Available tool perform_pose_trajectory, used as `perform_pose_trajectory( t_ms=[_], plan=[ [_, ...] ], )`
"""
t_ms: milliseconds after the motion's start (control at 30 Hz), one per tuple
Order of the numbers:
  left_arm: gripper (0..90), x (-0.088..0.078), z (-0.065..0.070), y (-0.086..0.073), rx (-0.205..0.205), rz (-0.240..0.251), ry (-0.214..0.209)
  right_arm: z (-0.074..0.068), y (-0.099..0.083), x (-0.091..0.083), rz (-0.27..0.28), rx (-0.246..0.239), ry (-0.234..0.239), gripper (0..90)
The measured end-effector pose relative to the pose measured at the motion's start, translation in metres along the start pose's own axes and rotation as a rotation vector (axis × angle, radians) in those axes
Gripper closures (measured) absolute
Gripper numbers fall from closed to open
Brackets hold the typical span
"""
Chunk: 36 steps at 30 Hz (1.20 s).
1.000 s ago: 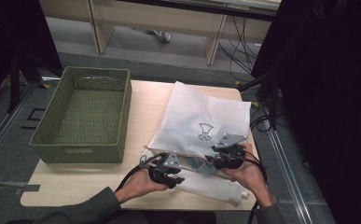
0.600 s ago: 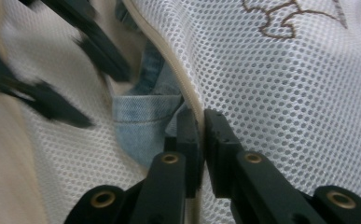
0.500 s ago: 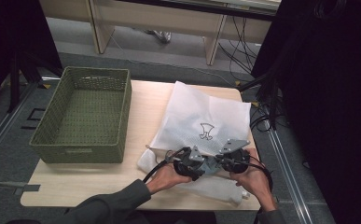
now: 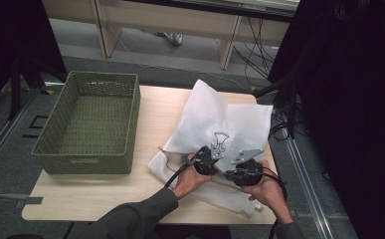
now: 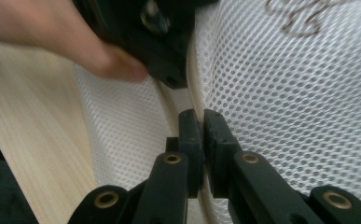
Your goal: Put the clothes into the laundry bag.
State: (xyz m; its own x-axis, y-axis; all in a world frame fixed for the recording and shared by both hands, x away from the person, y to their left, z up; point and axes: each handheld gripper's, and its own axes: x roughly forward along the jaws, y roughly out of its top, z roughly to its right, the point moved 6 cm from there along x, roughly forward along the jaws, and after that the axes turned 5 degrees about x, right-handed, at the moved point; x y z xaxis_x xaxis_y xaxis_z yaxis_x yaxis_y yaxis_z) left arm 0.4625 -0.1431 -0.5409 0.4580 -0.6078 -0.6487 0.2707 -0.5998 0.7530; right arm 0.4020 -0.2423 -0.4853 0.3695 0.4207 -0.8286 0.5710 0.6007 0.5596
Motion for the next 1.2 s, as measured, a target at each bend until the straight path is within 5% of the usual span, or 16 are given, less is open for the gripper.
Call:
perform_pose_trajectory(
  t_ms=[67,100,267,367,500,600,800,1167,1200],
  plan=[
    [69.1,-0.009,0.003,-0.005,-0.006,-0.007,-0.036,0.002,-0.001,0.005,-0.001,-0.03,0.013,87.4],
    [60.7,-0.022,0.005,-0.014,0.016,-0.052,-0.066,-0.001,-0.003,0.014,-0.034,0.004,0.019,87.3],
    [52.9,-0.061,-0.004,-0.04,0.063,-0.112,-0.095,0.002,-0.007,0.029,-0.085,-0.016,0.033,87.1],
    [53.3,-0.071,-0.013,-0.049,0.07,-0.123,-0.075,0.007,-0.009,0.037,-0.109,-0.024,0.007,87.1],
    [57.8,-0.078,-0.032,-0.062,0.002,-0.115,-0.064,0.009,-0.009,0.041,-0.132,-0.035,-0.018,87.0],
    [61.0,-0.075,-0.036,-0.069,0.037,-0.166,-0.106,0.011,-0.008,0.042,-0.145,-0.053,-0.032,87.0],
    [82.9,-0.081,-0.024,-0.079,0.055,-0.184,-0.158,0.013,-0.009,0.044,-0.151,-0.047,-0.043,86.9],
    [86.9,-0.105,0.005,-0.096,0.118,-0.2,-0.219,0.03,-0.002,0.055,-0.178,-0.058,-0.113,87.2],
    [86.9,-0.105,0.008,-0.096,0.093,-0.198,-0.225,0.033,0.0,0.055,-0.178,-0.057,-0.12,87.2]
  ],
)
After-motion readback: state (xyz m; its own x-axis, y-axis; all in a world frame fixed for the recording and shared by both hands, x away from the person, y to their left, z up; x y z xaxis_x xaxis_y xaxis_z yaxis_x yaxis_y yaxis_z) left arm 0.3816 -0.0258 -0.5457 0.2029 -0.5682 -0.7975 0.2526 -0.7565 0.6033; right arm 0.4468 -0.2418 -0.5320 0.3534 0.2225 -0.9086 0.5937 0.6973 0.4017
